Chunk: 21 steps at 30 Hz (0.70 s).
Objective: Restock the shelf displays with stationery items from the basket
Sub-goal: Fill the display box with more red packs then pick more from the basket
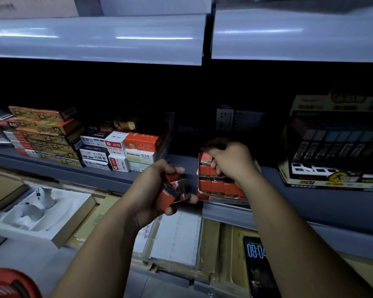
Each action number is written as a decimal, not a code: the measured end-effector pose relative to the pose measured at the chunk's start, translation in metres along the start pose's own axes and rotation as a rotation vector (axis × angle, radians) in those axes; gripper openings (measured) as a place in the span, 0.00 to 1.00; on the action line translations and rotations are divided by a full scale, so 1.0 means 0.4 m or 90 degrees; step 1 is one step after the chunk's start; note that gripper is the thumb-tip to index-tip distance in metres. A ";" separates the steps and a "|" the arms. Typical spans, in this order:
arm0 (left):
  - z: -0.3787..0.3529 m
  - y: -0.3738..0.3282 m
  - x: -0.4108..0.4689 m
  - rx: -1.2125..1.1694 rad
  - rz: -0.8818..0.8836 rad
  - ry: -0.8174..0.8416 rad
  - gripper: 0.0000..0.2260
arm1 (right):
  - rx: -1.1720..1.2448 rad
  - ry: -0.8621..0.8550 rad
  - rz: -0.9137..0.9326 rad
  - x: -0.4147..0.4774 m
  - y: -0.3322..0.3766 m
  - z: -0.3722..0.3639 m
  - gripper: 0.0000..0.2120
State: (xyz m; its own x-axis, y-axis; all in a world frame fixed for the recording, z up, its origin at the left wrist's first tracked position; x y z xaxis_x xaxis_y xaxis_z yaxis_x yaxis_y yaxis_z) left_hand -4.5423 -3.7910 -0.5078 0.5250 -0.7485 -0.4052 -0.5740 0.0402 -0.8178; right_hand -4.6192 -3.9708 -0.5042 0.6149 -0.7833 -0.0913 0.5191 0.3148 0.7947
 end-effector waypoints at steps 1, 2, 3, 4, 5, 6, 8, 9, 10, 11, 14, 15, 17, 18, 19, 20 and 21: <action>0.000 0.000 0.002 -0.003 -0.003 0.000 0.10 | 0.008 0.007 0.002 0.000 0.000 -0.002 0.13; -0.001 0.000 0.001 -0.002 -0.007 0.001 0.08 | 0.020 0.012 0.009 -0.001 -0.001 -0.004 0.11; -0.002 0.000 0.001 0.003 -0.012 0.005 0.06 | 0.029 0.012 0.017 -0.004 -0.001 -0.004 0.09; -0.005 -0.001 0.000 0.012 -0.018 0.011 0.05 | 0.032 0.008 0.026 -0.006 -0.003 -0.004 0.08; -0.006 -0.001 -0.001 0.021 -0.025 0.016 0.05 | 0.036 0.000 0.035 -0.012 -0.004 -0.003 0.06; -0.009 -0.002 -0.004 0.025 -0.033 0.021 0.05 | 0.037 -0.011 0.047 -0.016 -0.006 -0.002 0.05; -0.011 -0.005 -0.008 0.025 -0.050 0.027 0.08 | 0.020 -0.045 0.080 -0.029 -0.011 -0.001 0.07; -0.011 -0.006 -0.009 0.032 -0.059 0.022 0.10 | 0.004 -0.058 0.101 -0.037 -0.014 -0.002 0.09; -0.011 -0.007 -0.009 0.039 -0.067 0.015 0.11 | -0.008 -0.063 0.120 -0.044 -0.015 -0.002 0.11; -0.011 -0.007 -0.010 0.043 -0.074 0.008 0.12 | -0.019 -0.062 0.135 -0.051 -0.015 -0.001 0.12; -0.017 -0.009 -0.015 0.043 -0.086 0.005 0.13 | -0.040 -0.066 0.177 -0.073 -0.012 0.003 0.09; -0.019 -0.009 -0.016 0.049 -0.089 0.010 0.13 | -0.040 -0.075 0.199 -0.082 -0.008 0.003 0.08; -0.023 -0.010 -0.021 0.079 -0.096 0.031 0.13 | -0.011 -0.076 0.243 -0.097 0.000 0.003 0.06; -0.026 -0.009 -0.022 0.100 -0.099 0.045 0.13 | 0.024 -0.050 0.250 -0.106 0.005 0.002 0.06; -0.028 -0.008 -0.024 0.120 -0.104 0.059 0.13 | 0.070 -0.008 0.239 -0.114 0.010 0.002 0.07; -0.030 -0.007 -0.024 0.136 -0.108 0.068 0.12 | 0.112 0.038 0.218 -0.123 0.015 0.002 0.07; -0.030 -0.006 -0.023 0.146 -0.111 0.071 0.12 | 0.146 0.075 0.200 -0.131 0.019 0.001 0.06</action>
State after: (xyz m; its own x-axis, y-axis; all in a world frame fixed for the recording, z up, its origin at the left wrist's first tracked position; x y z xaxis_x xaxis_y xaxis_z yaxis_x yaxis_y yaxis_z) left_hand -4.5535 -3.7922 -0.4973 0.5241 -0.8244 -0.2138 -0.3180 0.0435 -0.9471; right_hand -4.6476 -3.9278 -0.4931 0.7930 -0.5974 0.1199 0.1577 0.3914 0.9066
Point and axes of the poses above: each hand's wrist, its own x-axis towards the middle knuckle, its own z-axis out of the back of the hand, y = z × x, the point moved 1 cm from there along x, towards the middle knuckle, and after that the axes turned 7 degrees about -x, right-handed, at the moved point
